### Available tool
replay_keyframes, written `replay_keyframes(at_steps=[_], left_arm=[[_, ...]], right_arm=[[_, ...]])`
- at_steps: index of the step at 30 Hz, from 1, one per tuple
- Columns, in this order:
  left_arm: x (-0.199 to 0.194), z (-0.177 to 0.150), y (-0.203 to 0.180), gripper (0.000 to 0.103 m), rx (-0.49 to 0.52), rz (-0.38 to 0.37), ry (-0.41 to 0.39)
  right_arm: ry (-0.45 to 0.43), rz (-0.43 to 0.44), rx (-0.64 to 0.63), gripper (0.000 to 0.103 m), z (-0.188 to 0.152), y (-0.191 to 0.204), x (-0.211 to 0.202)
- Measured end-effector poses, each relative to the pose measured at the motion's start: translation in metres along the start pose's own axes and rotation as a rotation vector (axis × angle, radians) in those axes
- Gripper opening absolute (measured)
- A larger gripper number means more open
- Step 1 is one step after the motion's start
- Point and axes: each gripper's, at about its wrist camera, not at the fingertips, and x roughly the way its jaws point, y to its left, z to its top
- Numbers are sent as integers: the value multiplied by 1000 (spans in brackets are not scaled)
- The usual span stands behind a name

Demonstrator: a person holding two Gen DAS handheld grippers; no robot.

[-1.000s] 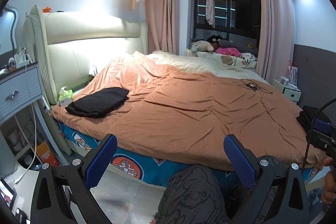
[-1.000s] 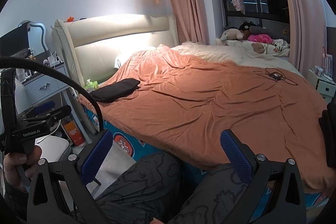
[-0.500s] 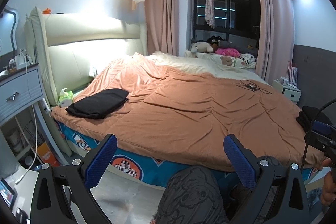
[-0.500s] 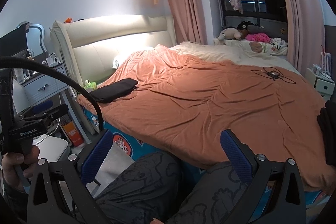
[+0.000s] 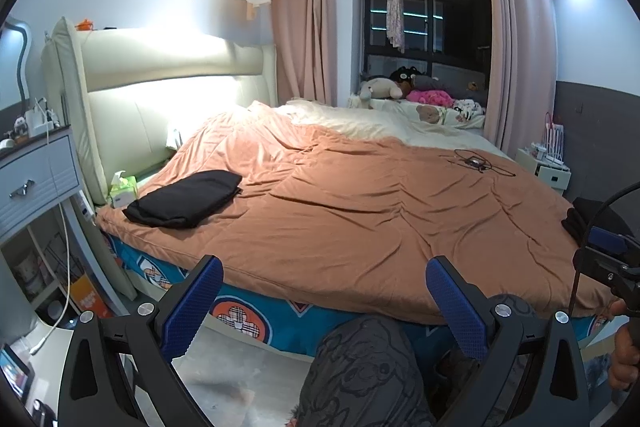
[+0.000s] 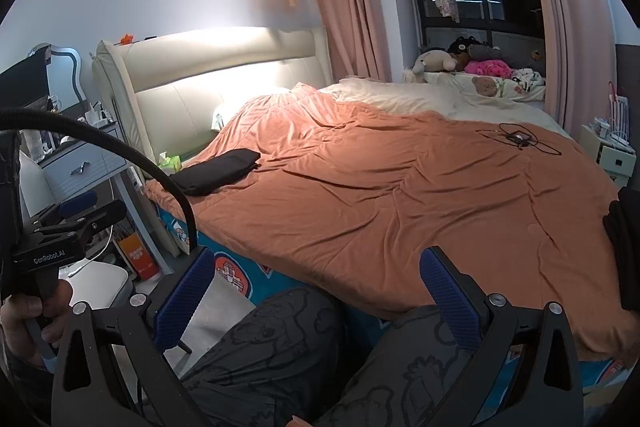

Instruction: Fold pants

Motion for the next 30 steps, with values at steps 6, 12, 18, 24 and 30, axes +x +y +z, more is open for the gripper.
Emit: replay_keyframes(at_steps=[6,12,18,24,30], left_arm=[[-1,1,-1,102,3,0,-2],[-2,2,-1,102,-2,-5,-2],[-2,0,-3,102,11,-5,-3],[0,-1,-2,102,10,-5,3],[0,-2,-2,102,16,-13,0]], right_arm=[[1,-3,0,103,0,0,0],[-1,-10,2,103,1,-1,-1],[-15,-21,3,103,0,-2,-5],[-6,-22,3,103,-2,-4,-3],[-6,-30,5,103,-1,-5,-3]])
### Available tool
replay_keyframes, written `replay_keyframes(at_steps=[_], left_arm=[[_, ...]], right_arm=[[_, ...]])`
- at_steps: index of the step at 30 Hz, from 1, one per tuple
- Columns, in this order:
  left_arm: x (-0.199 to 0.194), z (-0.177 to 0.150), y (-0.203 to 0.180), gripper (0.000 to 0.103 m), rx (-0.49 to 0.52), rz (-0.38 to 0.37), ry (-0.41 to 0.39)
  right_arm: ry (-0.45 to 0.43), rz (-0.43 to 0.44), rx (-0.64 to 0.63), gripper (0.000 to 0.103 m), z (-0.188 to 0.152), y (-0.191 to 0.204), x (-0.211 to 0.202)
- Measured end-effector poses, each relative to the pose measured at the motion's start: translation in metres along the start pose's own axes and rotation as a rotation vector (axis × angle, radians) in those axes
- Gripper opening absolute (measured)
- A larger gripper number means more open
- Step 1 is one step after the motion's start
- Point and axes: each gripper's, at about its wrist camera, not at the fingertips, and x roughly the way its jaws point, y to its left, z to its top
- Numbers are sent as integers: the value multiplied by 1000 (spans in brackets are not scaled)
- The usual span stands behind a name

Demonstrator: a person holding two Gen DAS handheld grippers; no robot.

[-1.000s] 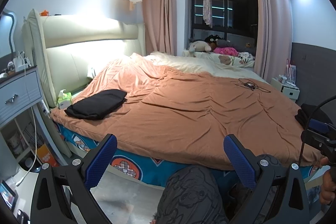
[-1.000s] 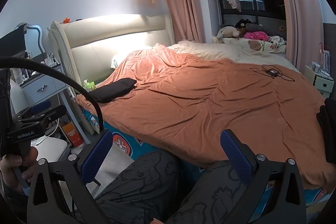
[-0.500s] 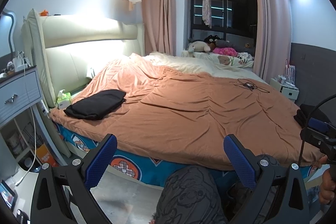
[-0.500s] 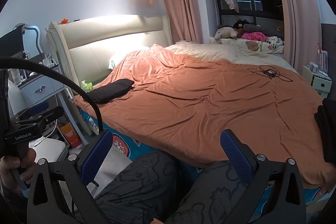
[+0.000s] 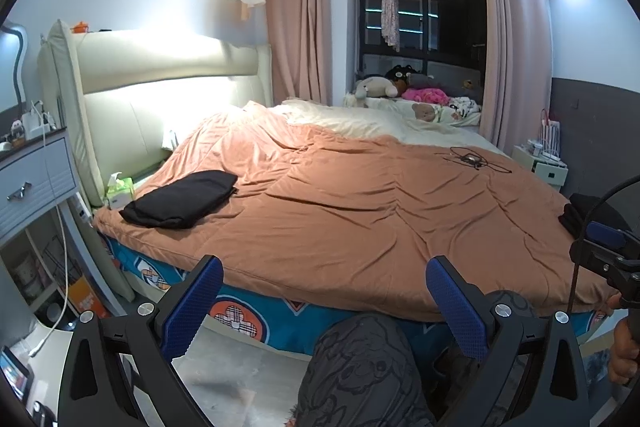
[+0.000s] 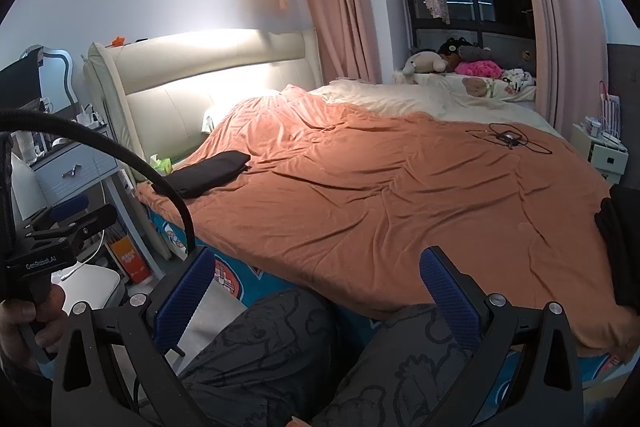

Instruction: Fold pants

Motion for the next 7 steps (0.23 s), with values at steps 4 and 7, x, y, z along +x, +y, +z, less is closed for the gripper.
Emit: replay_keyframes(at_steps=[4,7], left_arm=[[0,0,1,102,2,1,-4],[-3,0,0,102,-1,-10,-8]], right_arm=[[-2,-12,2,103,0,-2,-2],[-4,-19,2,103,0,-1,-2]])
